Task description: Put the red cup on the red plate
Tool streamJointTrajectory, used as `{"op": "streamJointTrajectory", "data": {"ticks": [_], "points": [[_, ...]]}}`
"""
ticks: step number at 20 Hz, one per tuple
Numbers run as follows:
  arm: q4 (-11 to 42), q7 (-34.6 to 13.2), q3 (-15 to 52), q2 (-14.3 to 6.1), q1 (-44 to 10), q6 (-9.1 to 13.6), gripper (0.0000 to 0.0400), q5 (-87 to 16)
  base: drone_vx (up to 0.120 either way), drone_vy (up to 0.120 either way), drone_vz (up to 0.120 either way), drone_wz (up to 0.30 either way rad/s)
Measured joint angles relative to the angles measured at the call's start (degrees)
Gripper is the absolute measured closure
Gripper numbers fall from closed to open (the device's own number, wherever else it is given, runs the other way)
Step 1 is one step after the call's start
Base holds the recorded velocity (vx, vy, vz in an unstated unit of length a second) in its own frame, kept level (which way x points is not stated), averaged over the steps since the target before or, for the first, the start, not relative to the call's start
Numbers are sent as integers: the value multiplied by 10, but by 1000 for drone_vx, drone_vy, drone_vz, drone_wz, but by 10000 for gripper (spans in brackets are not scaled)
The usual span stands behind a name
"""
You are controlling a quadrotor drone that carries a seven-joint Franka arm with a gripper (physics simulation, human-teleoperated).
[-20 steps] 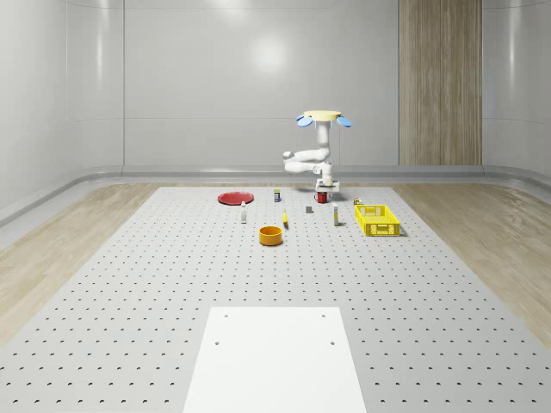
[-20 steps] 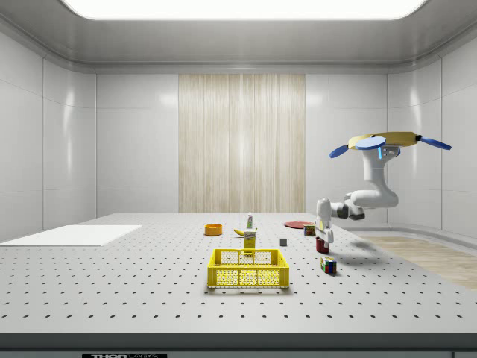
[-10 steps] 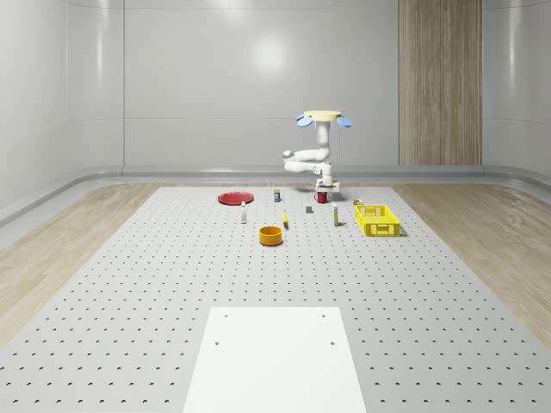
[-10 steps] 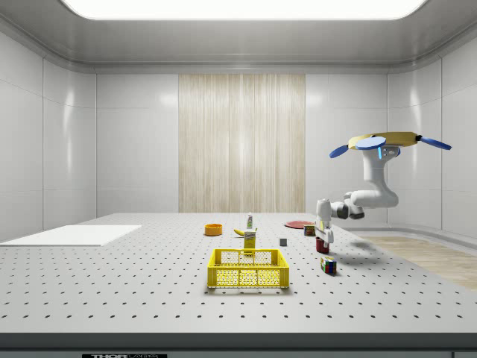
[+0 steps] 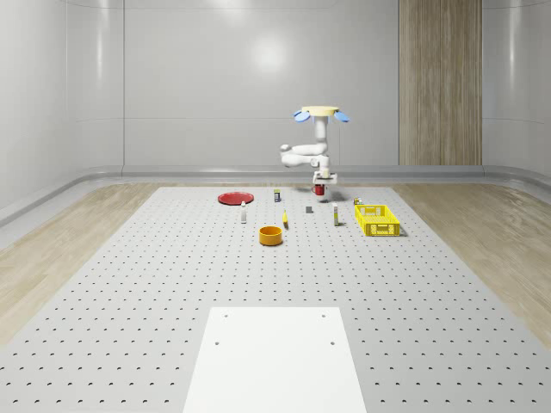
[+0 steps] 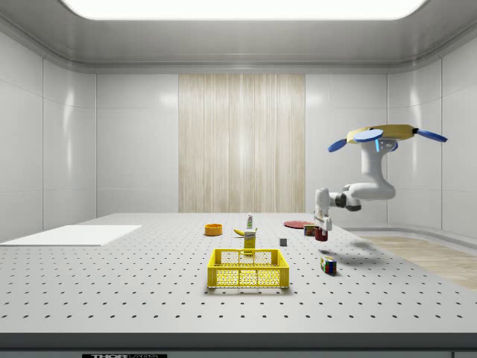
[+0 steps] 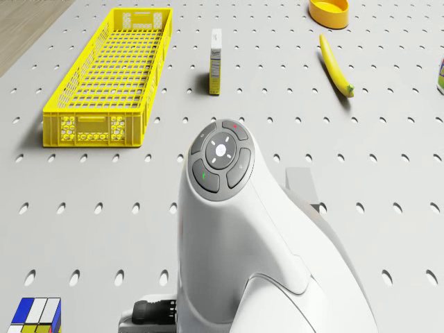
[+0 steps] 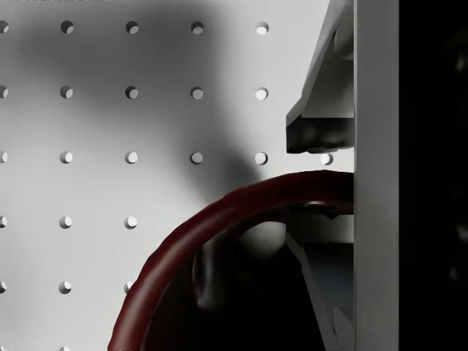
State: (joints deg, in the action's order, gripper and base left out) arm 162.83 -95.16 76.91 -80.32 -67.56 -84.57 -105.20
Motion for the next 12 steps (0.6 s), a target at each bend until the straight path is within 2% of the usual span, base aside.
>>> {"op": "streamJointTrajectory", "data": {"ticks": [11, 12], "points": [[0, 15, 10, -13, -3, -10, 299, 13, 0, -120, 120, 0], [0, 16, 10, -14, -4, -11, 299, 14, 0, -120, 0, 0]]}}
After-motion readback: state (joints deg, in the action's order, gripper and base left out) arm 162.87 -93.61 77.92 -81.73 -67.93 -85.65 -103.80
